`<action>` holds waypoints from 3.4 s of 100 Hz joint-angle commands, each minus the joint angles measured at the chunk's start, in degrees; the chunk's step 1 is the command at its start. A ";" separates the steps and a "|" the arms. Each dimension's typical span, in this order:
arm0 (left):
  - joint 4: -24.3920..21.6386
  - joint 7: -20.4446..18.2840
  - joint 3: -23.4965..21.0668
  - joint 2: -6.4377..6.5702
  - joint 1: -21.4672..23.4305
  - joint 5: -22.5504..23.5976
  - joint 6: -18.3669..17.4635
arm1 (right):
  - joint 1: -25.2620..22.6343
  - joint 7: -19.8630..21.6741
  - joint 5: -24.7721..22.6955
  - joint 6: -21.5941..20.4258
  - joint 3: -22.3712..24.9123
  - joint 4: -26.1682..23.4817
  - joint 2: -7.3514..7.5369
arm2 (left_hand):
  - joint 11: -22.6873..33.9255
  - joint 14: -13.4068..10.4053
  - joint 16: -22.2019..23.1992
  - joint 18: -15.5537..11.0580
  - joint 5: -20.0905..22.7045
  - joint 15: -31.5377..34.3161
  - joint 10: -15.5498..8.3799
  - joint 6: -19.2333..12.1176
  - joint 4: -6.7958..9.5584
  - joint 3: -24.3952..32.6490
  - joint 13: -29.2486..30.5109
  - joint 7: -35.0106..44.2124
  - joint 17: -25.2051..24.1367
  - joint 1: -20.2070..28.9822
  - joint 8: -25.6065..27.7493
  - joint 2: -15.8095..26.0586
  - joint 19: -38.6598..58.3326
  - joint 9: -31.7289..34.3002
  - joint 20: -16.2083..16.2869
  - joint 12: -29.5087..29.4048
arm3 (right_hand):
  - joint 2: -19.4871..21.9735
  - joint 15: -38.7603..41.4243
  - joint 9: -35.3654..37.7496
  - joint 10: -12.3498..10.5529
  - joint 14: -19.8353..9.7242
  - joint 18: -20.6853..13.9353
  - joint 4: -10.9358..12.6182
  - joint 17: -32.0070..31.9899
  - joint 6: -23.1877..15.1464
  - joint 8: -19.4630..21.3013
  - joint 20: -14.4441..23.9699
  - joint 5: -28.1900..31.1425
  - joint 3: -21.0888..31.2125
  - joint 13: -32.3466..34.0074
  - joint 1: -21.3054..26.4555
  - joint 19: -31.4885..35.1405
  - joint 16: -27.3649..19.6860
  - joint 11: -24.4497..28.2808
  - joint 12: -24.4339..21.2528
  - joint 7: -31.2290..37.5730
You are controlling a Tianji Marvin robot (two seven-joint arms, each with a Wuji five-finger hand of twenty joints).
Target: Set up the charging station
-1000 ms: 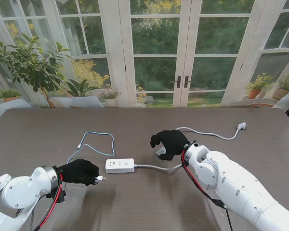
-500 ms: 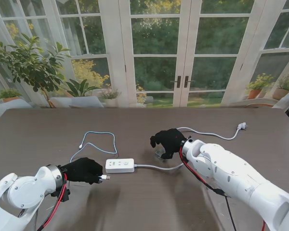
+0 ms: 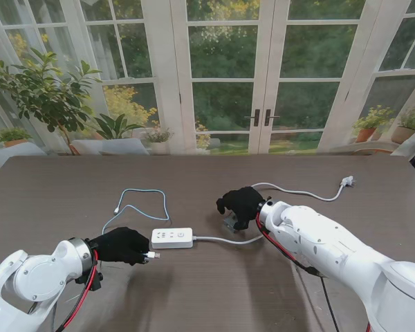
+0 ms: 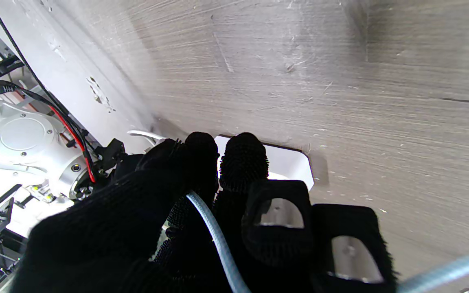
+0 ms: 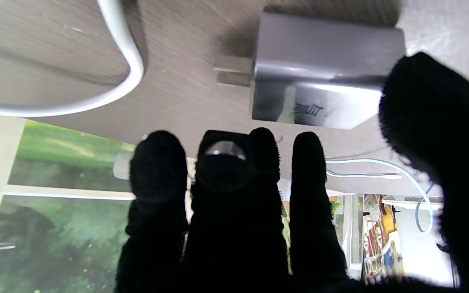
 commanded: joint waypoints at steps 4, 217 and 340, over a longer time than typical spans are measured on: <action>-0.10 -1.06 0.19 -0.26 0.16 -0.11 0.04 | 0.55 0.02 -0.12 -0.04 -0.82 1.43 -0.80 | 1.42 0.25 -0.31 -8.49 4.31 4.18 2.24 -2.69 4.00 1.96 1.47 0.86 3.94 3.18 -0.46 0.61 16.95 2.79 0.64 0.00 | -3.80 3.11 -2.53 -1.29 -1.20 -1.68 -0.92 1.17 0.94 1.16 1.27 -1.09 2.84 1.72 1.17 4.35 -41.72 2.46 1.41 -3.76; -0.63 -1.25 -0.03 -0.29 0.65 -0.66 1.01 | 4.02 -2.74 6.50 -7.72 -8.90 15.59 -8.22 | 1.36 -0.12 -1.44 -9.20 4.23 5.40 3.92 -1.46 5.09 -1.00 1.55 -1.23 4.11 4.22 -0.62 2.36 16.95 3.52 1.86 -0.01 | 31.12 21.30 14.31 -3.25 -3.36 -3.46 -9.35 10.63 0.80 3.73 3.81 -0.27 1.12 6.94 5.13 13.08 -33.92 22.02 24.27 31.48; 7.06 5.42 9.30 -2.29 -11.74 -3.61 5.14 | -16.62 11.14 -3.64 6.37 19.79 -31.44 5.11 | 1.84 -2.08 -3.43 -11.80 4.42 8.87 1.78 0.66 5.66 -2.93 1.64 -2.36 4.49 5.02 -0.28 3.62 16.95 5.01 5.71 -0.52 | 31.06 21.38 15.03 -1.51 -1.63 -2.17 -8.58 10.46 1.93 3.86 4.84 0.71 -0.81 6.86 7.03 12.78 -33.53 20.90 24.00 30.11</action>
